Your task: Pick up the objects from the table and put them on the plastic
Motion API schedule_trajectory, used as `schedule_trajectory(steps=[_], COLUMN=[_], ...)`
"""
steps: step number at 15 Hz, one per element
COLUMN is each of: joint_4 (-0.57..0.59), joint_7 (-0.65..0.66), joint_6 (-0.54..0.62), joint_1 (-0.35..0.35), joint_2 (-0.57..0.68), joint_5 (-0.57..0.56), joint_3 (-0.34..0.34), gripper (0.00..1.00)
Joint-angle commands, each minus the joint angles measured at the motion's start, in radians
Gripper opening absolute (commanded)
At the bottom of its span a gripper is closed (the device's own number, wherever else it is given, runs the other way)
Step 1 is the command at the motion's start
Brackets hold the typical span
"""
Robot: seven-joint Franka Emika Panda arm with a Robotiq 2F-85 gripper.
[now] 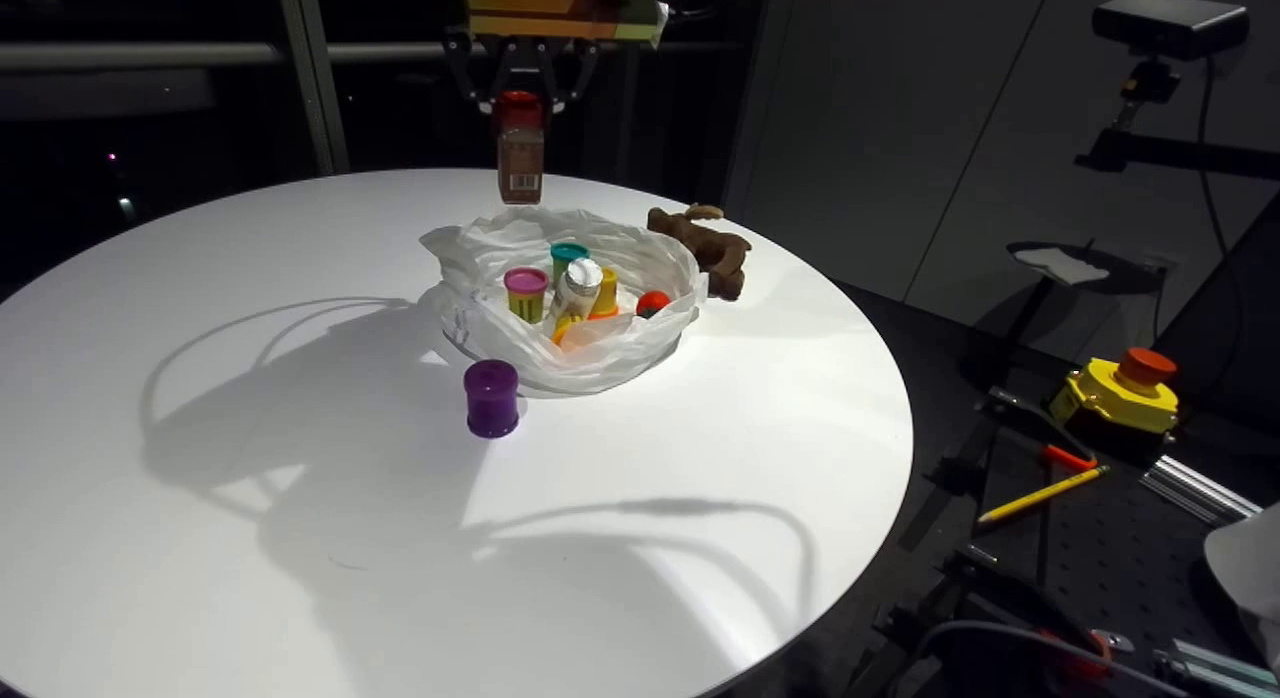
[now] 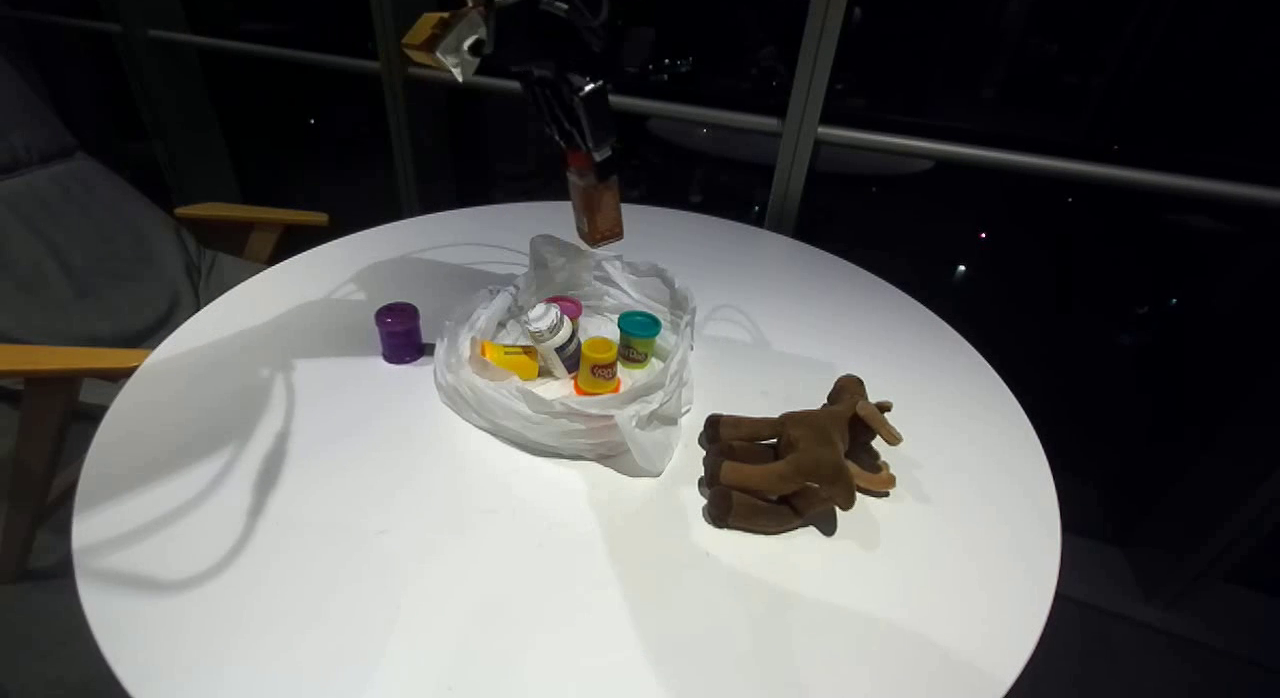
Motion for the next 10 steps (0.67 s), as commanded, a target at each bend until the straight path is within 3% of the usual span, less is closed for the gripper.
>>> schedule_trajectory(steps=[1,10], joint_4=[-0.001,0.024], joint_7=[0.002,-0.04], joint_6=[0.013,0.07], joint_1=[-0.061,-0.149], joint_2=[-0.007,0.078], joint_5=[0.025,0.152], joint_3=[0.026,0.078], gripper=[0.2,0.2])
